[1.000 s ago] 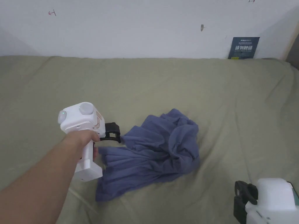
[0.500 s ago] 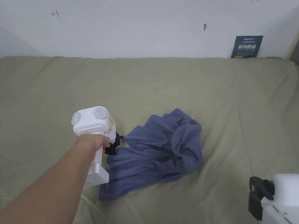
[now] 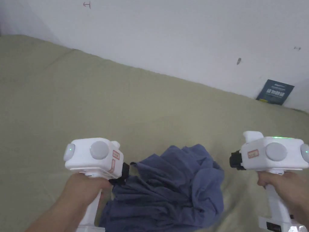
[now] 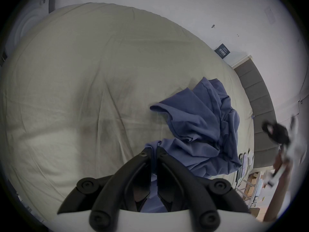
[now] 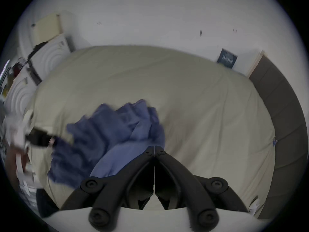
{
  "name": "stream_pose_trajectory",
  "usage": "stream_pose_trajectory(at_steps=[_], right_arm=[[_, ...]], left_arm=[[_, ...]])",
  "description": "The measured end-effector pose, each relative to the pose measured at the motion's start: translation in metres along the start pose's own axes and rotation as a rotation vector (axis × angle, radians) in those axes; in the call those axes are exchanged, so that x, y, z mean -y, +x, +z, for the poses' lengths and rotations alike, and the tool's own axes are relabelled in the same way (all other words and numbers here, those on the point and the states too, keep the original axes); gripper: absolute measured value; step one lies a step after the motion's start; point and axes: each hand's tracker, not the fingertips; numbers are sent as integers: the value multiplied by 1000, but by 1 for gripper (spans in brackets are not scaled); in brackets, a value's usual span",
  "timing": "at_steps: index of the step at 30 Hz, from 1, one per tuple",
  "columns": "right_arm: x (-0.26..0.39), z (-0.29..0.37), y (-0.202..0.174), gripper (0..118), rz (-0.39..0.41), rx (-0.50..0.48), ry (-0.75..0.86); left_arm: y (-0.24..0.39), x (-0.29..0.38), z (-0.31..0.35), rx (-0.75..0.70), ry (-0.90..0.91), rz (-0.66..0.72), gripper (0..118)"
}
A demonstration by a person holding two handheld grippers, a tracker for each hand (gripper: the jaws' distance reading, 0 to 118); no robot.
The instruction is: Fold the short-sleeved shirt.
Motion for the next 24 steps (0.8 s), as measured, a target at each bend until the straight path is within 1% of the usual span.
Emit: stream_pose_trajectory(at_steps=[2,4,5,6,7,8,9,10,11,12,13,14,19,20,21,22,23,24], right_arm=[[-35,-38,6,2,-39,5,-75],[-57,-66,9,2,-41,29,-102],[-64,-75,10,8,-62,42,-89],[-70,-84,12,28,-118,38,-83],[-75,-94,13,67,-162,28,-101],[-76,-101,13,114,-180,39,-133],[-77,-102,12,118,-203,54,-116],[-83,-106,11,117,-237,70,-82],[-83,-110,11,117,-280,65,-86],[-82,-116,11,117,-302,26,-99],[-82,-119,8,117,-307,-18,-124],[-83,-122,3,117,-300,-37,-148],[-79,-132,-16,117,-230,-45,-151],[-77,-133,-17,105,-226,-44,-176],[-73,-134,-18,63,-225,-54,-193],[-70,-136,-17,1,-224,-52,-211],[-67,-138,-15,2,-220,-26,-225],[-59,-129,-8,2,-253,16,-151]], left_arm=[[-15,-9,-12,23,-1,-1,5],[-23,-15,-21,28,-7,-20,5],[-25,-18,-23,30,-2,-20,5],[-26,-15,-25,49,7,-25,5],[-27,-18,-26,57,9,-32,5],[-27,-21,-27,56,14,-50,5],[-27,-24,-28,53,16,-66,5],[-26,-19,-28,57,20,-68,5],[-27,-20,-29,67,24,-68,5],[-28,-21,-30,71,24,-71,5],[-30,-23,-32,75,24,-75,5],[-29,-17,-30,74,28,-75,5],[-30,-18,-35,82,17,-65,5],[-30,-18,-36,80,17,-63,5],[-31,-19,-38,80,16,-60,5],[-30,-17,-37,79,15,-57,5],[-31,-17,-38,79,15,-50,5],[-31,-17,-39,80,14,-41,5]])
